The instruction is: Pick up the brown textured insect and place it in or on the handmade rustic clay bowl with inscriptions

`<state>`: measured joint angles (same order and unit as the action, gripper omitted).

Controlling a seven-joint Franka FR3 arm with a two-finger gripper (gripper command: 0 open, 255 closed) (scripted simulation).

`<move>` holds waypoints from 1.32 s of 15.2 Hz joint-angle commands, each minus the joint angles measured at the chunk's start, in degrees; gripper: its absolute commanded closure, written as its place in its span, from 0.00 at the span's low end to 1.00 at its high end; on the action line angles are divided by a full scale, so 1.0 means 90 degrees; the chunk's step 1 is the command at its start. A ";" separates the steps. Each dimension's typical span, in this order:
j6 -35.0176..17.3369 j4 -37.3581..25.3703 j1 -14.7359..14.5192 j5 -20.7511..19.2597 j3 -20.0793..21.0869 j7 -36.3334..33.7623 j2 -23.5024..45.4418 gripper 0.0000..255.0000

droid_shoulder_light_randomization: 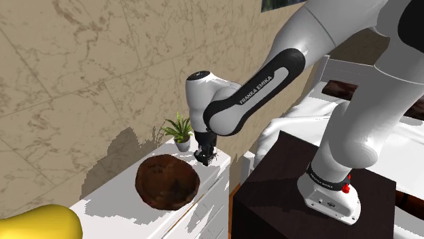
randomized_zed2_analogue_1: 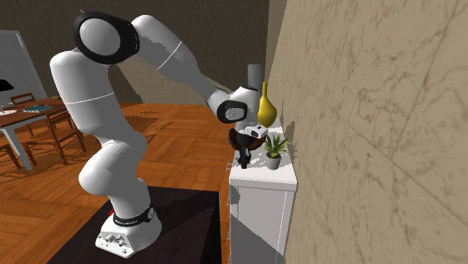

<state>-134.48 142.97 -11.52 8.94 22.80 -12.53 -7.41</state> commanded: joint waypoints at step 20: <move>0.1573 -0.0599 -0.0058 0.0211 -0.0159 0.0106 -0.0963 1.00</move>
<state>-121.27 137.90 -12.08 10.77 21.60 -11.77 -15.50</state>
